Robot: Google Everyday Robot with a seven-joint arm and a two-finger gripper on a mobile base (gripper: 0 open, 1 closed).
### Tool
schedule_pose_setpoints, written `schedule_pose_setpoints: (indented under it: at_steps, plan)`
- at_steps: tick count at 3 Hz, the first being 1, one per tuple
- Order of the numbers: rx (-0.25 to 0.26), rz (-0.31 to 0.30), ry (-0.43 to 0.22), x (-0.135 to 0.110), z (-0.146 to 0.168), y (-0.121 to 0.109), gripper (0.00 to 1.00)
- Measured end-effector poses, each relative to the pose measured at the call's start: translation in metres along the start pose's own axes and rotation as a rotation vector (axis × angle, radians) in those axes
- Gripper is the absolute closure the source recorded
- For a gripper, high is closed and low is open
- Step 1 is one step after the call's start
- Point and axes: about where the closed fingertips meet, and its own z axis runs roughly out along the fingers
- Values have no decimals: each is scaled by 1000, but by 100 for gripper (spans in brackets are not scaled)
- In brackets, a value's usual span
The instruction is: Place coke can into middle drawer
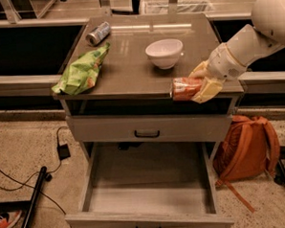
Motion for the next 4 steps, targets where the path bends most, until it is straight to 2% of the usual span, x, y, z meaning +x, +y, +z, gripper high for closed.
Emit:
schedule_pose_setpoints:
  at_steps: [1, 2, 3, 4]
  plan:
    - [-24, -95, 14, 0, 9, 23, 100]
    - [-58, -129, 13, 1, 22, 33, 100]
    - [-65, -130, 15, 2, 26, 38, 100]
    - [-7, -186, 47, 3, 22, 59, 100]
